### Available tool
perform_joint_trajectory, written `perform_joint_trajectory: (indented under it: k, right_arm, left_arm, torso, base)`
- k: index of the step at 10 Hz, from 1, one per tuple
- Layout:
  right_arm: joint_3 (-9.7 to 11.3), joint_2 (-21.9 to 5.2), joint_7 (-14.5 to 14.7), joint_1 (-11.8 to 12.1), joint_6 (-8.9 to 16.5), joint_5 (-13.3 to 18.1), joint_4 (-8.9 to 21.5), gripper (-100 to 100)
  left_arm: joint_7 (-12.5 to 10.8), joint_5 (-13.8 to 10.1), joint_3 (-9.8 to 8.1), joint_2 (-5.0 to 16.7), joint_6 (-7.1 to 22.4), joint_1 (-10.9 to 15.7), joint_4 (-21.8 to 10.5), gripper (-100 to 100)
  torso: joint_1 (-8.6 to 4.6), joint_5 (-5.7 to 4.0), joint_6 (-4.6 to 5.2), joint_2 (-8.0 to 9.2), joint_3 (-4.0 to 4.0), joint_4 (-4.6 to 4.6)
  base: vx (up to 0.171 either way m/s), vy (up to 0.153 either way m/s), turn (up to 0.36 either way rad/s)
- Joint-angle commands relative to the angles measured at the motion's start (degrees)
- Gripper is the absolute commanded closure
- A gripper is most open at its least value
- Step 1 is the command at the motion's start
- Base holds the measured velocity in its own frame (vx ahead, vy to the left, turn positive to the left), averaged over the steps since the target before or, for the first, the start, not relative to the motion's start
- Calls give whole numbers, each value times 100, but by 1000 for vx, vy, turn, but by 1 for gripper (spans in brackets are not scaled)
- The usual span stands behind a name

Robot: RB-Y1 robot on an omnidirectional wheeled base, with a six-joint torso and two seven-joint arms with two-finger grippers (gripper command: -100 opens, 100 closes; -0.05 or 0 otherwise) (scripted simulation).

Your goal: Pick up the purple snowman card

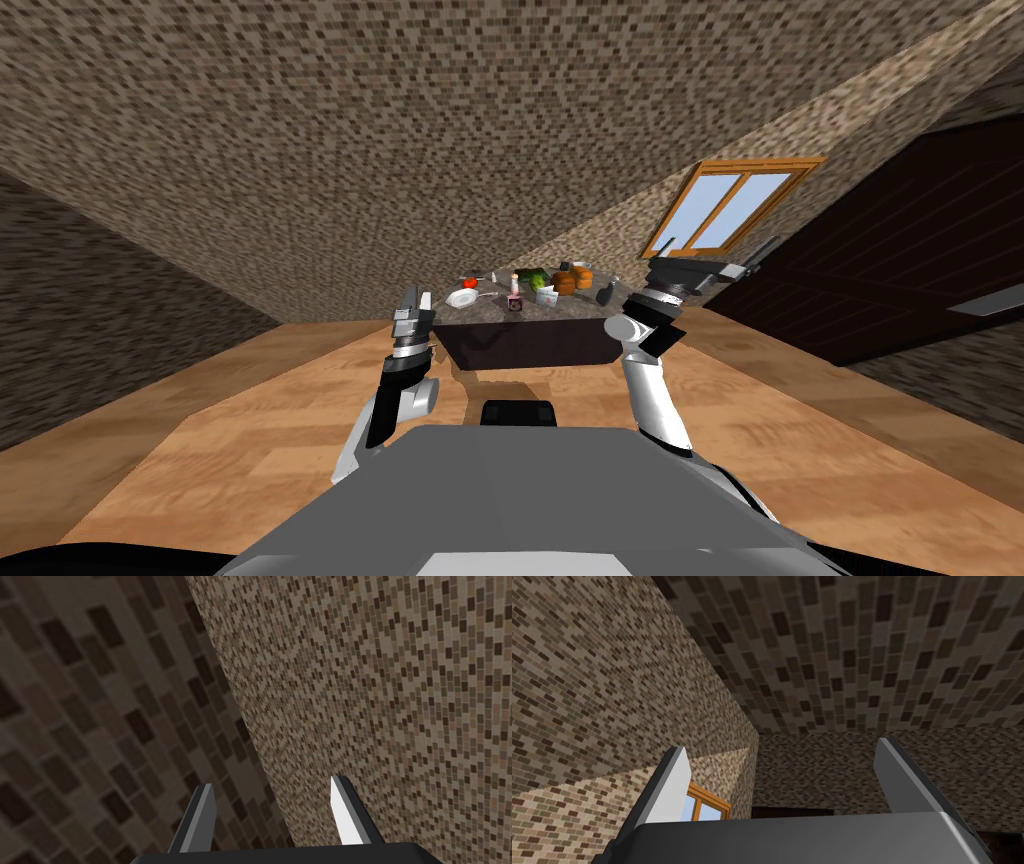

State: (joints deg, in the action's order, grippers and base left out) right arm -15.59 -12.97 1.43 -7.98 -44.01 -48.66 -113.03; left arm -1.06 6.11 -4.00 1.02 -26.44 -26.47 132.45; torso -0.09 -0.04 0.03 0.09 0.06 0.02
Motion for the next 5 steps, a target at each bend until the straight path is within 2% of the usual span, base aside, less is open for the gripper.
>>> perform_joint_trajectory:
  k: [1, 3, 4, 5]
  right_arm:
    - [-141, -34, 25, -286, -228, -286, 230, -100]
    - [-141, -34, 25, -379, -228, -656, 230, -100]
    - [-141, -34, 25, -379, -228, -711, 230, -100]
    - [-280, -63, 54, -641, -438, -941, 456, -100]
  left_arm:
    - [0, 0, 0, 0, 0, 0, 0, 0]
    - [0, 0, 0, 0, 0, 0, 0, 0]
    - [0, 0, 0, 0, 0, 0, 0, 0]
    - [0, 0, 0, 0, 0, 0, 0, 0]
  torso:
    - [0, 0, 0, 0, 0, 0]
    - [-4, -1, -1, 4, 2, 1]
    - [2, 0, 0, -2, -1, -1]
    - [8, 2, 0, -8, -5, -2]
  base:
    - [-44, -35, 85]
    - [-39, -20, 31]
    - [0, 0, 0]
    - [-36, -8, 92]
